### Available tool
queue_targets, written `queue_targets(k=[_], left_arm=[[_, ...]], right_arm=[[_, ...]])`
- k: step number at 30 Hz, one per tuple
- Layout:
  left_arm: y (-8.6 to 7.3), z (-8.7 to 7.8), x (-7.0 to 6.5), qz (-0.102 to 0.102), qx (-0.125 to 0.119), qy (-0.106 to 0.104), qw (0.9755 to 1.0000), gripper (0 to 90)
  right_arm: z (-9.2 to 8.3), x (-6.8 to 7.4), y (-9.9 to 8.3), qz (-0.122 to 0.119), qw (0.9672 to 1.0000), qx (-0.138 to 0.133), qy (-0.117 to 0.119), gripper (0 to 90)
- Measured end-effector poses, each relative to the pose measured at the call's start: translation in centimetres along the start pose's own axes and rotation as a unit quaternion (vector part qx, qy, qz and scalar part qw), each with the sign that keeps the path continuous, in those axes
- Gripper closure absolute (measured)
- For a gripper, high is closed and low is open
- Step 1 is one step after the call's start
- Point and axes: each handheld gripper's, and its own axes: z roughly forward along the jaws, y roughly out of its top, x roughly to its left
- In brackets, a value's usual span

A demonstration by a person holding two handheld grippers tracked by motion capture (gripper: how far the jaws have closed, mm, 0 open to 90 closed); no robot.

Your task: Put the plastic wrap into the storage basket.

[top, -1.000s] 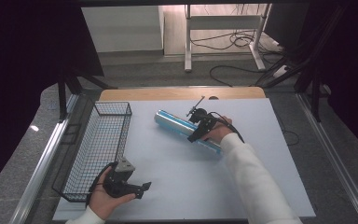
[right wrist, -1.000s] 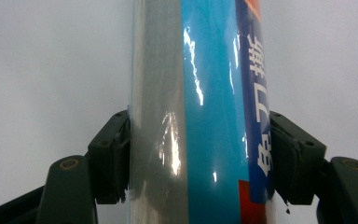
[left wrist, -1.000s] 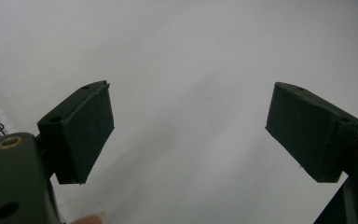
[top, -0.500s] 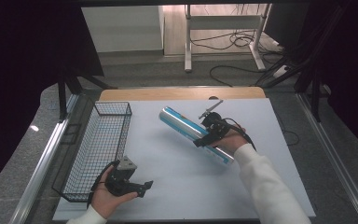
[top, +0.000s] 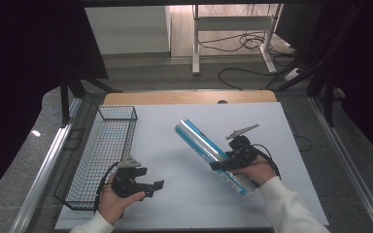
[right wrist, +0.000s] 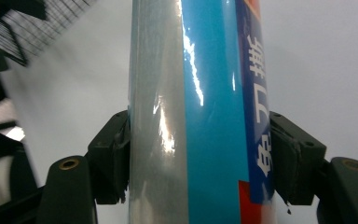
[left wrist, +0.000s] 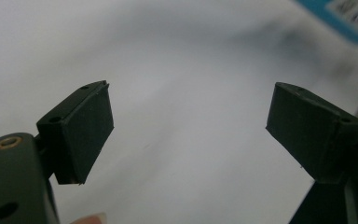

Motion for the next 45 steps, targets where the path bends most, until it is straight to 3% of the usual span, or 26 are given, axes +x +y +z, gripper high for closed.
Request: queue_targets(k=[1,3,6,7,11,14,15,17,18,19,21,22,23,26,28,31,33,36,37,38,41,42,43,44,45], left_arm=[[0.0,0.0,0.0,0.0,0.0,0.0,1.0,14.1],[0.8,0.4,-0.2,-0.014,-0.015,-0.03,0.9993,13.3],[1.5,0.9,-0.4,-0.028,-0.029,-0.059,0.9974,11.7],[1.5,0.9,-0.4,-0.028,-0.029,-0.059,0.9974,11.1],[2.7,1.8,-0.5,-0.063,-0.056,-0.114,0.9899,9.1],[3.4,2.7,-0.8,-0.071,-0.067,-0.136,0.9858,6.5],[3.6,2.9,-0.9,-0.078,-0.074,-0.146,0.9835,5.6],[4.0,3.3,-0.9,-0.091,-0.086,-0.167,0.978,5.4],[4.4,3.7,-0.9,-0.106,-0.095,-0.19,0.9714,5.5],[4.4,3.7,-0.9,-0.106,-0.095,-0.19,0.9714,5.4],[4.6,4.5,-1.0,-0.115,-0.088,-0.203,0.9683,5.6],[4.6,4.5,-1.0,-0.115,-0.088,-0.203,0.9683,6.0],[4.7,5.0,-1.1,-0.122,-0.084,-0.214,0.9656,6.3],[4.8,5.4,-1.3,-0.126,-0.085,-0.221,0.9635,7.4],[4.9,5.9,-1.7,-0.134,-0.081,-0.232,0.9602,8.5],[4.9,6.1,-1.8,-0.137,-0.079,-0.235,0.959,10.9],[4.9,6.5,-1.9,-0.142,-0.079,-0.244,0.956,13.0],[4.9,6.6,-2.1,-0.14,-0.077,-0.247,0.9556,15.2],[4.9,6.5,-2.1,-0.14,-0.081,-0.241,0.9572,21.3],[4.9,6.5,-2.0,-0.141,-0.08,-0.24,0.9571,22.1],[4.8,6.5,-1.6,-0.155,-0.076,-0.246,0.9536,23.7],[4.8,6.5,-1.6,-0.155,-0.076,-0.246,0.9536,24.2],[4.8,6.4,-1.4,-0.16,-0.078,-0.25,0.9517,25.0],[4.8,6.4,-1.4,-0.16,-0.078,-0.25,0.9517,26.2],[4.8,6.3,-1.1,-0.166,-0.081,-0.259,0.948,27.6]], right_arm=[[-0.2,0.2,-0.3,0.01,0.9999,-0.005,0.007,32.4],[-0.4,0.7,-0.9,0.022,0.9995,-0.017,0.017,32.4],[-0.6,1.3,-1.5,0.04,0.9981,-0.032,0.034,32.5],[-0.6,1.3,-1.5,0.04,0.9981,-0.032,0.034,32.5],[-0.5,2.3,-2.1,0.059,0.9957,-0.049,0.052,32.4],[-0.2,2.6,-2.4,0.09,0.9894,-0.068,0.092,32.4],[0.1,2.9,-2.7,0.104,0.985,-0.082,0.111,32.4],[0.4,3.3,-3.0,0.105,0.9838,-0.09,0.114,32.4],[0.5,3.5,-3.0,0.105,0.9835,-0.093,0.115,32.4],[0.6,3.6,-3.0,0.106,0.9827,-0.097,0.117,32.4],[0.7,3.9,-3.0,0.106,0.9811,-0.106,0.122,32.4],[0.7,3.9,-3.0,0.106,0.9811,-0.106,0.122,32.4],[0.8,4.2,-3.0,0.107,0.9794,-0.115,0.128,32.4],[1.0,4.5,-3.0,0.104,0.9794,-0.117,0.128,32.4],[1.5,4.9,-3.0,0.106,0.9785,-0.123,0.128,32.4],[1.9,5.1,-3.0,0.111,0.9765,-0.128,0.133,32.4],[2.0,5.3,-2.9,0.11,0.9766,-0.13,0.131,32.4],[2.2,5.5,-2.8,0.111,0.9762,-0.132,0.132,32.4],[2.3,5.6,-2.7,0.109,0.9762,-0.133,0.133,32.4],[2.4,5.7,-2.6,0.107,0.9768,-0.132,0.131,32.4],[2.7,5.8,-2.6,0.106,0.9771,-0.132,0.129,32.4],[2.7,5.8,-2.6,0.106,0.9771,-0.132,0.129,32.4],[2.8,5.8,-2.6,0.108,0.977,-0.131,0.129,32.3],[2.8,5.8,-2.6,0.108,0.977,-0.131,0.129,32.3],[3.0,5.9,-2.5,0.105,0.9773,-0.132,0.129,32.2]])
